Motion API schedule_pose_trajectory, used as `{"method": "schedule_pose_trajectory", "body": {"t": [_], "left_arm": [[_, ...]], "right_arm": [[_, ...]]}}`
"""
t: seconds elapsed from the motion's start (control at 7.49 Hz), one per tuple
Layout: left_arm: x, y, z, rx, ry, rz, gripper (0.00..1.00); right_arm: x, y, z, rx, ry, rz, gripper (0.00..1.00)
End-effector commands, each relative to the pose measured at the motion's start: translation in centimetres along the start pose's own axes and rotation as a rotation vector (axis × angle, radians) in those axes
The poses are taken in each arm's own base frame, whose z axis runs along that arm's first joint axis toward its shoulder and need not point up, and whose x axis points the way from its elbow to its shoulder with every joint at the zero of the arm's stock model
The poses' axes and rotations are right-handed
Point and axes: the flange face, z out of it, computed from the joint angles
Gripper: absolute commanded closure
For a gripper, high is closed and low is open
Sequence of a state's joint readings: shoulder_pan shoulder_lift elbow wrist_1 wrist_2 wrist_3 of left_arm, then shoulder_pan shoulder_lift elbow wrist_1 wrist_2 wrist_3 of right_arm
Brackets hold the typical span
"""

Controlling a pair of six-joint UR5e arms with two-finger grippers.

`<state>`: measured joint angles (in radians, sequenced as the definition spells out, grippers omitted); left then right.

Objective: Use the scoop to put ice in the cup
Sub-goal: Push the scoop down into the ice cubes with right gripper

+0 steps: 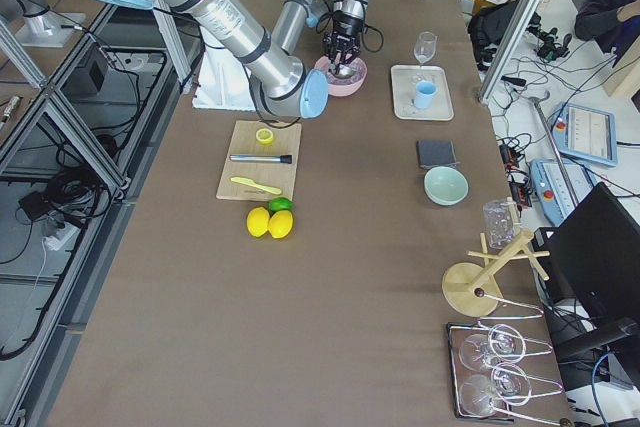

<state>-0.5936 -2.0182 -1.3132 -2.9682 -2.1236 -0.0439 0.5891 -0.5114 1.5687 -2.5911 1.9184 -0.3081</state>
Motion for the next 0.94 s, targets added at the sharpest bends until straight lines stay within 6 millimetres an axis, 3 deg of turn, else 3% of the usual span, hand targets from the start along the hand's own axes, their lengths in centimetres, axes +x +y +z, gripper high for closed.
{"method": "schedule_pose_trajectory", "body": {"t": [0.0,0.27,0.4,0.53,0.8], "left_arm": [[0.1,-0.3,0.1,0.01,-0.002,0.005,0.02],[0.1,-0.2,0.0,0.011,-0.002,0.006,0.02],[0.0,-0.1,-0.1,0.01,-0.003,0.005,0.02],[0.0,-0.1,-0.1,0.01,-0.003,0.005,0.02],[0.0,-0.1,-0.1,0.011,-0.003,0.006,0.02]], "right_arm": [[-0.3,-0.3,-0.3,0.036,-0.007,0.017,1.0],[-1.6,-0.8,0.2,0.044,-0.02,0.024,1.0],[-2.2,0.0,0.3,0.062,-0.015,0.017,1.0],[-2.8,2.2,0.5,0.103,-0.003,0.01,1.0],[-2.8,2.8,0.8,0.131,0.011,0.014,1.0]]}}
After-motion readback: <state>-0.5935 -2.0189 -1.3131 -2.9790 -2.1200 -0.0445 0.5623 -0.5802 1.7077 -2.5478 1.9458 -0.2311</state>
